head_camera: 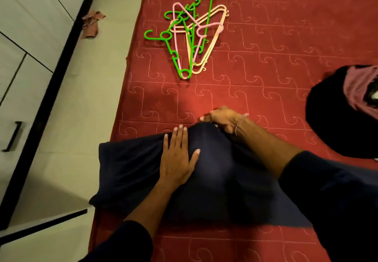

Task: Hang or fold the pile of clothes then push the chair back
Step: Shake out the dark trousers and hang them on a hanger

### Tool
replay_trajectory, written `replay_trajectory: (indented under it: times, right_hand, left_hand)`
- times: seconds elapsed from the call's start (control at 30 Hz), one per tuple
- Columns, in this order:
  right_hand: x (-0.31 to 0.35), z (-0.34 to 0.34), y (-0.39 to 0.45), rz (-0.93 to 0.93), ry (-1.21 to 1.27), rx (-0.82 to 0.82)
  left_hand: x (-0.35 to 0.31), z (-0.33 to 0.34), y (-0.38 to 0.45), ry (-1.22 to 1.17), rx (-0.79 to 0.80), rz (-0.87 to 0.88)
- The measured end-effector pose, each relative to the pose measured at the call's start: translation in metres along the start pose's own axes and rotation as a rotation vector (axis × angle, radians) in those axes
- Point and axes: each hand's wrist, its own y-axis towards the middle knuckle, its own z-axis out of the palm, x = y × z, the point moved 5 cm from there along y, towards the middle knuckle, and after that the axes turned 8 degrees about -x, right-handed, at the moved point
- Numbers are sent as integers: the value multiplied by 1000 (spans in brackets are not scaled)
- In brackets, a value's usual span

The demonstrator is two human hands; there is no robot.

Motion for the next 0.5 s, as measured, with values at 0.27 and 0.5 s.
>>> replay_trajectory:
  times: [0.27,0.5]
  right_hand:
    - [5,13,-24,-575,-599,-544]
    - [-58,77,-87,-1152,-932,-382]
  left_hand:
    - [15,1,7,-3,59,20]
    - [37,2,13,-16,83,110]
